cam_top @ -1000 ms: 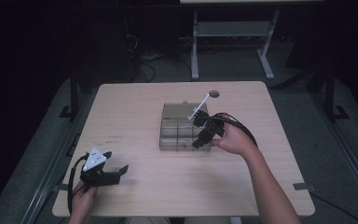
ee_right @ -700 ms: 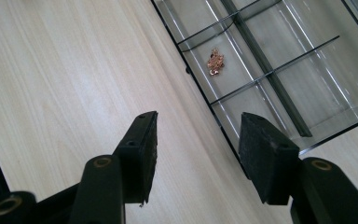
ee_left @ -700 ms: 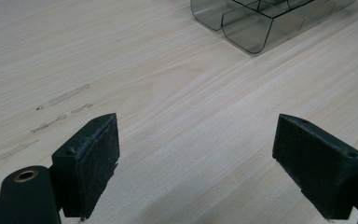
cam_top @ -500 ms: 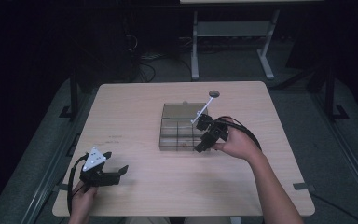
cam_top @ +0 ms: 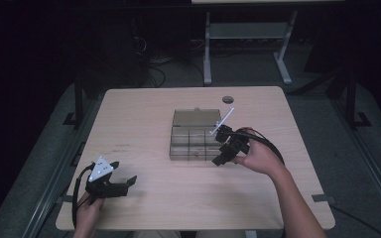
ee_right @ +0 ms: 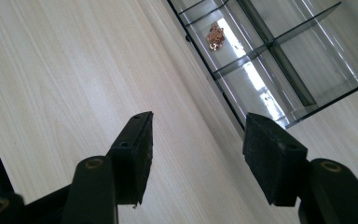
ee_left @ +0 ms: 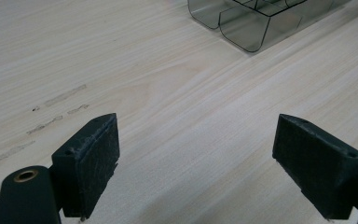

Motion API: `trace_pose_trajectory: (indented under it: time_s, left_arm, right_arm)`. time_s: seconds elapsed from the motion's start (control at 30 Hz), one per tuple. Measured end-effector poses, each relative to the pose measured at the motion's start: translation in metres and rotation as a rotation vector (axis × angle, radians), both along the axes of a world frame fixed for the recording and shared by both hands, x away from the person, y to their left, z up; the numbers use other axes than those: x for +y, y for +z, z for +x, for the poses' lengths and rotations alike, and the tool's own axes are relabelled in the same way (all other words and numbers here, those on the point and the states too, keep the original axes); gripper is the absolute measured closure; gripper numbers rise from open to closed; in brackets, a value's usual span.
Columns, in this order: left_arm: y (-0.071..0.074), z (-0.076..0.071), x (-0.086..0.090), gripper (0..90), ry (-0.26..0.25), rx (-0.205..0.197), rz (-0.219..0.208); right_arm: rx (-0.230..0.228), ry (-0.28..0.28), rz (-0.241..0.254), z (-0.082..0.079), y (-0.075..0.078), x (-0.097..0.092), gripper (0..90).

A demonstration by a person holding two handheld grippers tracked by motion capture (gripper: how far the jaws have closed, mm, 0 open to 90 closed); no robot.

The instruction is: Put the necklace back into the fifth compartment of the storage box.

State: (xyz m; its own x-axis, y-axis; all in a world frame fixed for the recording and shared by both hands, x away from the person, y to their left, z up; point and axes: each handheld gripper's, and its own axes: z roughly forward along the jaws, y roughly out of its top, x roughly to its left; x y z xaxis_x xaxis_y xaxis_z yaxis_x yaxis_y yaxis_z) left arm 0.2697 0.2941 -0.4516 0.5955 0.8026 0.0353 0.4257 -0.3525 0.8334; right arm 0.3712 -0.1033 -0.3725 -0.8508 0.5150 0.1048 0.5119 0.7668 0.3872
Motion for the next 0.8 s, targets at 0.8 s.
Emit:
trace_pose_trajectory:
  time_s: [0.8]
  left_arm:
    - [0.000,-0.001,-0.001,14.3,-0.005,0.010,0.010]
  right_arm:
    - [0.010,-0.044,0.027,-0.028,-0.022,-0.038,41.1]
